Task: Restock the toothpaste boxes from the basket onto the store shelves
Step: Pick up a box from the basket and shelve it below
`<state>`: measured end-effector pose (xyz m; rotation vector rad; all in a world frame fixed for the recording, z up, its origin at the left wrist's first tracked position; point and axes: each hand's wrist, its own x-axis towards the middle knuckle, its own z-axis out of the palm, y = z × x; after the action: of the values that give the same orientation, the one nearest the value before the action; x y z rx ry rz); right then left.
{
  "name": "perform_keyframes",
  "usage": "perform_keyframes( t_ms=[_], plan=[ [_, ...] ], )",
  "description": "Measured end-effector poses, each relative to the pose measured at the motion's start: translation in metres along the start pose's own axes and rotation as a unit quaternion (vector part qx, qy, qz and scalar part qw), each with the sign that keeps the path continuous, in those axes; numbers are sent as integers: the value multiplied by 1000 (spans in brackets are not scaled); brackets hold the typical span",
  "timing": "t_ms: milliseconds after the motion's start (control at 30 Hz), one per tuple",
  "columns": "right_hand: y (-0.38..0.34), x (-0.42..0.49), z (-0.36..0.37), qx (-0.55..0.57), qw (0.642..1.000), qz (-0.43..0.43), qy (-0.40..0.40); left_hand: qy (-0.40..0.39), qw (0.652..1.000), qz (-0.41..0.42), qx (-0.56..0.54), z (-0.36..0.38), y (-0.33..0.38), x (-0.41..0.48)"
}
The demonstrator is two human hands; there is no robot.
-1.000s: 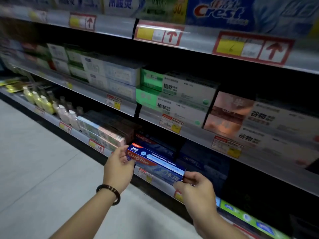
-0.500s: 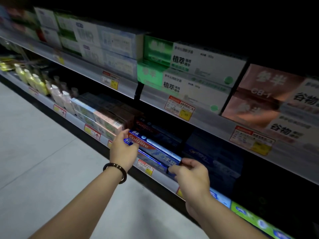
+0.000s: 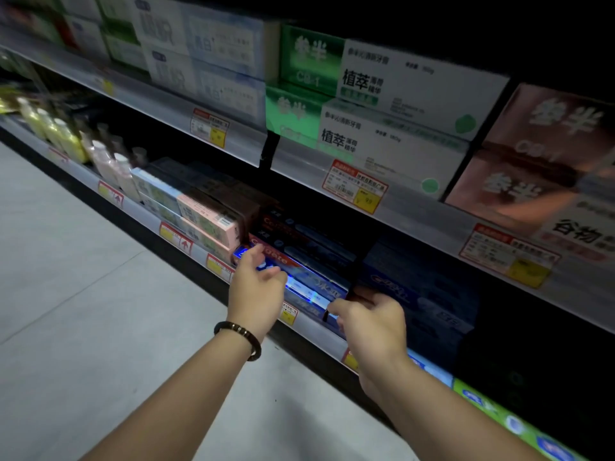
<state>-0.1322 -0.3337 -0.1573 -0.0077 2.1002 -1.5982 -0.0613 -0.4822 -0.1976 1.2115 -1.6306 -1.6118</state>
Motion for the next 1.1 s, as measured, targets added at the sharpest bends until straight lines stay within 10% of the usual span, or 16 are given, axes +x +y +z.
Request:
perform_keyframes(
  t_ms=[1100],
  plan=[
    [-13,3,6,-3,999,12,-34,-32,999,-17,-17,16,22,11]
  ],
)
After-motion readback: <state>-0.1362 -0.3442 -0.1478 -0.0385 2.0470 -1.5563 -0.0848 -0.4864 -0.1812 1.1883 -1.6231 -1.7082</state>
